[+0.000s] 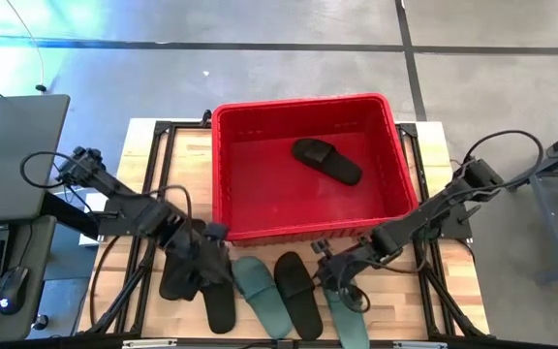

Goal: Pick and place slides into bin
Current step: Put the black slide into the red bin

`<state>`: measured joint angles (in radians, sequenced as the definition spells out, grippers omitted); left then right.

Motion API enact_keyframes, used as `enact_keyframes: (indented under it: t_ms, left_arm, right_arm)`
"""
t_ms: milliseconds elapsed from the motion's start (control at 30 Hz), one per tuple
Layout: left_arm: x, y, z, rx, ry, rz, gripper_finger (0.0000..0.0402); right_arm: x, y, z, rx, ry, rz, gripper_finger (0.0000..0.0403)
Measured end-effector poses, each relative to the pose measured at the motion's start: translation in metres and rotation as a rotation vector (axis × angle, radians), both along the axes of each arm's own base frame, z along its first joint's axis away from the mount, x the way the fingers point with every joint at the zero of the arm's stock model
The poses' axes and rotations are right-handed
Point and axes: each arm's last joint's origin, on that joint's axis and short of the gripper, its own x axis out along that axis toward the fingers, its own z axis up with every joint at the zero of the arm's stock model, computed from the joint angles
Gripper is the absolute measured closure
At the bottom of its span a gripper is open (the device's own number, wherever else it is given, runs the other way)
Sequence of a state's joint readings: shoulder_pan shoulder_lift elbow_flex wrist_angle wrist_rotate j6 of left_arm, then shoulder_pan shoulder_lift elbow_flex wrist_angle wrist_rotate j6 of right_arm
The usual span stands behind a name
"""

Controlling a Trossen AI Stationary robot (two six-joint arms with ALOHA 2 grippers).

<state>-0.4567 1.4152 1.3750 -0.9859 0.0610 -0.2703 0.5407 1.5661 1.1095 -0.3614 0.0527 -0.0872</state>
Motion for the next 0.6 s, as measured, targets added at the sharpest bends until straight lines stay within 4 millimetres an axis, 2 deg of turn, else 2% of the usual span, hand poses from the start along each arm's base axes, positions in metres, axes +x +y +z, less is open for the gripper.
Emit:
enact_keyframes:
  t_ms: [167,400,600]
  left_arm:
    - [-0.008,-0.015,-0.018,0.098,0.145,-0.054,0.0185]
    - [-0.028,-0.034,-0.046,0.234,0.482,-0.061,0.0234]
    - [-0.023,-0.054,-0.058,0.237,0.443,-0.098,0.0264]
  right_arm:
    - [0.005,-0.009,0.001,-0.037,-0.027,-0.071,0.028]
    - [0.01,-0.012,0.003,0.025,-0.04,-0.12,0.0228]
    - [0.005,-0.003,0.003,-0.018,-0.061,-0.029,0.0207]
